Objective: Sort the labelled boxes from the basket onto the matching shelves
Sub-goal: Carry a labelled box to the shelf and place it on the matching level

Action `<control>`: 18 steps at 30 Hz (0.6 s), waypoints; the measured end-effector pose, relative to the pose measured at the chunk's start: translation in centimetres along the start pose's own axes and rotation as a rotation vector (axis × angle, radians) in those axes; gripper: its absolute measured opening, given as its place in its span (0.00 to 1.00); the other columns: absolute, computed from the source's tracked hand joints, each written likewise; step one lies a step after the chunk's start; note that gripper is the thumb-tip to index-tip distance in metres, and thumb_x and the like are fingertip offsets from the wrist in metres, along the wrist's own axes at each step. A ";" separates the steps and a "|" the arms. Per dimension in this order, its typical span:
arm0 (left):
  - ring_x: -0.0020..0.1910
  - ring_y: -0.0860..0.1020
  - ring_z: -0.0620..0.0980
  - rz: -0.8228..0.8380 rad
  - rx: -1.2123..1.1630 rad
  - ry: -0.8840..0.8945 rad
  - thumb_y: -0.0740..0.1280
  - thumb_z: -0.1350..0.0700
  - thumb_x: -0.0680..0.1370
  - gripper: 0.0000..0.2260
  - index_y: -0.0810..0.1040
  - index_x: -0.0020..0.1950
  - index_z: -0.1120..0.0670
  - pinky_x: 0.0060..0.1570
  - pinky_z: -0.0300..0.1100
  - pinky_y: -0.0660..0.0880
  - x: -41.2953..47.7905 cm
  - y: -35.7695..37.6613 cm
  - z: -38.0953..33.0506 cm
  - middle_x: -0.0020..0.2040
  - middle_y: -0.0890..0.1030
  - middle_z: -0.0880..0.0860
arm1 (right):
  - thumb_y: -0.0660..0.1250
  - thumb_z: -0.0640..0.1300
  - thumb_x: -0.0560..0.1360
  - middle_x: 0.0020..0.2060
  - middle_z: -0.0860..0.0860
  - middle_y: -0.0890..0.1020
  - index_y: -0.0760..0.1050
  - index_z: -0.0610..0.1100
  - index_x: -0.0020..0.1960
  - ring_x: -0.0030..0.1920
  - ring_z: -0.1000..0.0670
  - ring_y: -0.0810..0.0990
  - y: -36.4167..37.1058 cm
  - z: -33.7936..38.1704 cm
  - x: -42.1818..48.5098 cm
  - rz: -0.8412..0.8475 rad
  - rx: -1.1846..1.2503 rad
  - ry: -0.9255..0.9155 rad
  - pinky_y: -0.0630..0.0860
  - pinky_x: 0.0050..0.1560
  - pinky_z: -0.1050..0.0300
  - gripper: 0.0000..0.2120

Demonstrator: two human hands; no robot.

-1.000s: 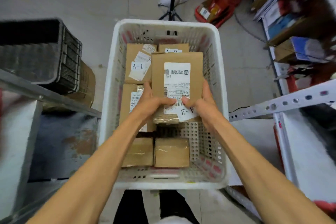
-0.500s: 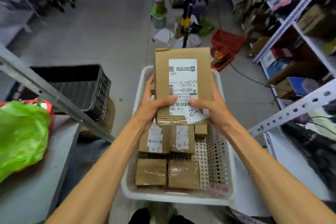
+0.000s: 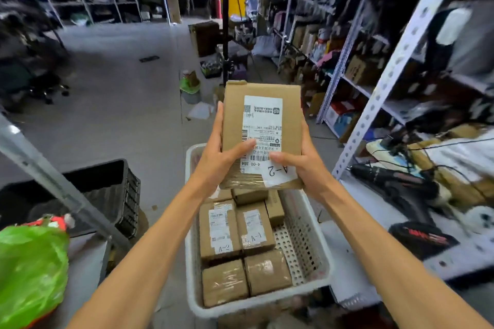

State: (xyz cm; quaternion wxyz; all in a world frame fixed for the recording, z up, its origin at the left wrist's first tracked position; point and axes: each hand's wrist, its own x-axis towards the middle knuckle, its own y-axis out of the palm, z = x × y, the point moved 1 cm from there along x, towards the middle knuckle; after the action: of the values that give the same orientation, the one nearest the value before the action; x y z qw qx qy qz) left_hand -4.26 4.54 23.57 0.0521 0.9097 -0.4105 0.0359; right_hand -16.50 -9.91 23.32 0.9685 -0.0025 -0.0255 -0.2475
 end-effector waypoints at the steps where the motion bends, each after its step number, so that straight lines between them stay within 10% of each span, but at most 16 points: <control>1: 0.63 0.77 0.48 0.045 0.005 -0.001 0.71 0.56 0.75 0.44 0.43 0.77 0.37 0.58 0.46 0.78 -0.6 0.5 -0.2 0.70 0.73 0.49 | 0.75 0.39 0.65 0.67 0.47 0.75 0.45 0.56 0.78 0.63 0.47 0.78 0.0 0.2 -1.3 -0.030 -0.006 0.006 0.74 0.64 0.41 0.54; 7: 0.63 0.77 0.48 0.234 0.039 -0.063 0.77 0.51 0.69 0.50 0.44 0.76 0.33 0.63 0.56 0.74 -5.3 3.1 0.1 0.69 0.74 0.48 | 0.74 0.38 0.65 0.64 0.51 0.77 0.43 0.58 0.78 0.61 0.50 0.79 -0.5 0.7 -9.6 -0.184 -0.014 0.053 0.79 0.58 0.52 0.55; 18: 0.61 0.76 0.36 0.397 0.116 -0.067 0.80 0.54 0.64 0.54 0.46 0.77 0.35 0.55 0.37 0.76 -15.4 9.2 -0.3 0.61 0.75 0.31 | 0.77 0.32 0.65 0.65 0.50 0.76 0.46 0.58 0.78 0.59 0.53 0.80 -1.5 0.6 -24.0 -0.352 -0.041 0.028 0.80 0.47 0.59 0.56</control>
State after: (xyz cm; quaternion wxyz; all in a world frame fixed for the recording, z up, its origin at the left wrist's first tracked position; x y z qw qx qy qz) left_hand -21.32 10.01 22.80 -0.0221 0.8131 -0.5804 0.0387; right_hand -38.26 0.29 22.69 0.9103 -0.0141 -0.0070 -0.4137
